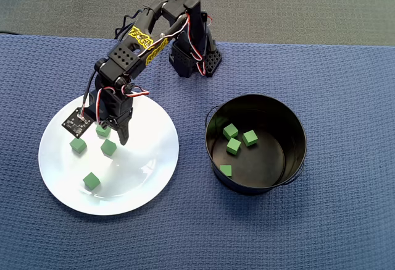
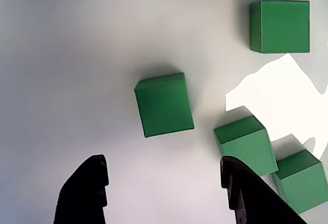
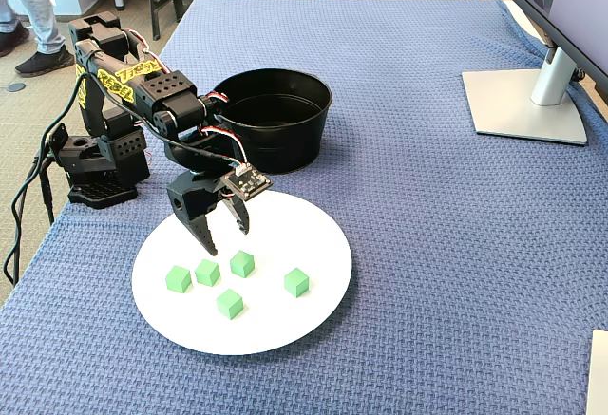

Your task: Pick up the green cubes from the white plate and place them in the black recipient

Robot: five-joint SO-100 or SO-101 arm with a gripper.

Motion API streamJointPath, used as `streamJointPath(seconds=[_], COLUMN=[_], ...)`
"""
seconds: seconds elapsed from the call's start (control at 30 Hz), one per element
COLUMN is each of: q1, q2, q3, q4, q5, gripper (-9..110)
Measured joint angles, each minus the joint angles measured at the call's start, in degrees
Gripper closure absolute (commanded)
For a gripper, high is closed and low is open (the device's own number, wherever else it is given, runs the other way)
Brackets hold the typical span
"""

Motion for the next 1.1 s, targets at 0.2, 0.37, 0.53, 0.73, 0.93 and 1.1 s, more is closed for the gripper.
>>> streamJointPath(seconds=[0.2, 0.37, 0.53, 0.73, 0.93, 1.1], q1=[0.00, 0.09, 0.09, 0.09, 0.09, 0.09], q2=[-3.08, -6.77, -8.44, -10.46, -12.48, -13.62], q3=[-3.25, -7.03, -10.20, -11.95, -11.95, -11.95], q4=[0.97, 1.14, 1.85, 2.20, 1.32, 0.35], q5=[-1.05, -2.46, -3.16, -3.16, -3.16, -3.16], gripper=[80, 79, 79, 79, 79, 79])
